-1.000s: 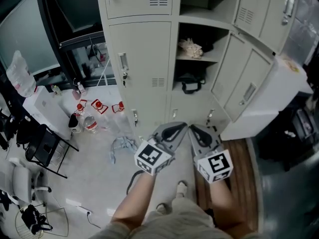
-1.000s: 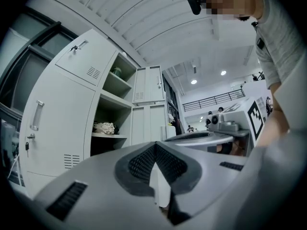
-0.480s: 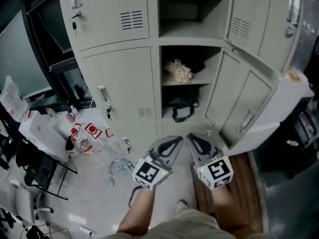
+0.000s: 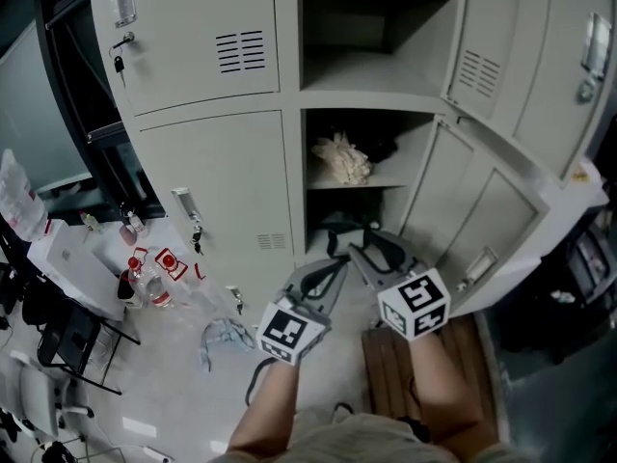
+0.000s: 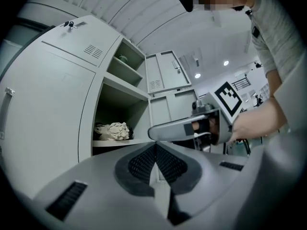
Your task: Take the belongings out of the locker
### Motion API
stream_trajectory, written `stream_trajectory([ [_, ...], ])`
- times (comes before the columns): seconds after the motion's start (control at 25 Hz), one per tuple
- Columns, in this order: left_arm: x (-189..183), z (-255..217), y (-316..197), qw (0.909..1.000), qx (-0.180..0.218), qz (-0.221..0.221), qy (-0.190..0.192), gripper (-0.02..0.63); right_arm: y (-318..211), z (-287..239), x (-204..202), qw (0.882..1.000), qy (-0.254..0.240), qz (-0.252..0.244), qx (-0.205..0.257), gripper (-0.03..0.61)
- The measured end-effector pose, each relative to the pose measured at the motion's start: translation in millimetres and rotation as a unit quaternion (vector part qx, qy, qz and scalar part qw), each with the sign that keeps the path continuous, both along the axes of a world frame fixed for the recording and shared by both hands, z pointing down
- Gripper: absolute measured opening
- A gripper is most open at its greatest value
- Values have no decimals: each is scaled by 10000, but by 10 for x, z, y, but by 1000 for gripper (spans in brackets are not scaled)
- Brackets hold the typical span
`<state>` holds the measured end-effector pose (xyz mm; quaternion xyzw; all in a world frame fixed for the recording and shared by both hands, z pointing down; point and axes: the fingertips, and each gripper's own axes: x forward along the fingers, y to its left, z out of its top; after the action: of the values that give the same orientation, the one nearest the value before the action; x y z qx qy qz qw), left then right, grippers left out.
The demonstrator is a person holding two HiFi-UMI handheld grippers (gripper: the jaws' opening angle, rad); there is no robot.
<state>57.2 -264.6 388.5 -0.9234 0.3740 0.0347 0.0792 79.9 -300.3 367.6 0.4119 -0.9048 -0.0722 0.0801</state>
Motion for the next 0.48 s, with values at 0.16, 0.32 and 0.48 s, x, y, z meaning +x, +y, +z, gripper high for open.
stream_trajectory([
  [0.16,-83,34,-204,9999,-15,103,16,3,-262,-66,-52,9998,94,186,1,132],
  [0.32,-164,-18,-308,9994,-126,242,208,3,-475,-178,-99,9990,95,417,153,132],
  [0.48,-176,-21,-370,9987,-121,432,251,3,-642,-267,-87,9966,268,665,406,132],
])
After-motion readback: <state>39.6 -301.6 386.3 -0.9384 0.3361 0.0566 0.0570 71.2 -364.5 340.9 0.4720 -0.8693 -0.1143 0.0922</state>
